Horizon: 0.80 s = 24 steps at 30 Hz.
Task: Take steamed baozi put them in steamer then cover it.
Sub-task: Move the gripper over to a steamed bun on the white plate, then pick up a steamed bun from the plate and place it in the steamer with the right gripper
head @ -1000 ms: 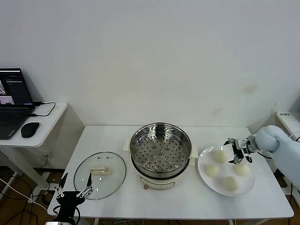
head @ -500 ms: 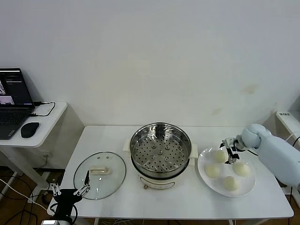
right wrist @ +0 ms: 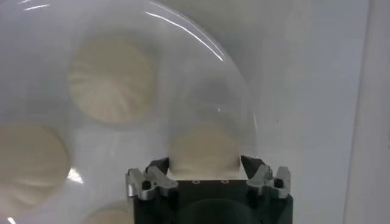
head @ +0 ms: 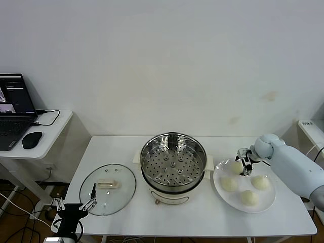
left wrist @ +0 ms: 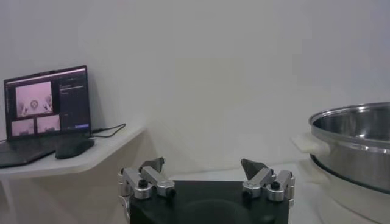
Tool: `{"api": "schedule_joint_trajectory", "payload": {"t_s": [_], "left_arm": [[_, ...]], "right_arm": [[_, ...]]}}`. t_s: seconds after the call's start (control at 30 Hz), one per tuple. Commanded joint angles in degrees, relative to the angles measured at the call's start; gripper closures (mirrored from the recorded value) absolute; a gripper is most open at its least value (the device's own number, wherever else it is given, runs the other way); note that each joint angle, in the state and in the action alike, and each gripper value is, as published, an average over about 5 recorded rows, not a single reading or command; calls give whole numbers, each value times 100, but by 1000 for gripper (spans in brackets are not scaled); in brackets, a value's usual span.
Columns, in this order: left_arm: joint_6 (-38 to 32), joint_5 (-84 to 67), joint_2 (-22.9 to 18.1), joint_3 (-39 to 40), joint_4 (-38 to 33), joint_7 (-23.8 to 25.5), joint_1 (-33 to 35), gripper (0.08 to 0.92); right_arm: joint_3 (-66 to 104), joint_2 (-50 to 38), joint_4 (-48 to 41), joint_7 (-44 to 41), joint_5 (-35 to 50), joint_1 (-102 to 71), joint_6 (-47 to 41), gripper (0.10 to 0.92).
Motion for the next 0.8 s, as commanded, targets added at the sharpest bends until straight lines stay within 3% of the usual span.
{"api": "schedule_joint_trajectory", "payload": {"t_s": [0.03, 0.43, 0.8], "left_arm": [[3, -7, -5, -14, -30, -3, 11, 177], [29, -60, 28, 14, -103, -7, -4, 177], [58, -113, 117, 93, -146, 14, -50, 177]], "right_arm": [[-41, 53, -66, -12, -15, 33, -16, 355], [-925, -1080, 1473, -322, 1064, 787, -326, 369], [-3083, -1627, 2497, -729, 2483, 3393, -681, 364]]}}
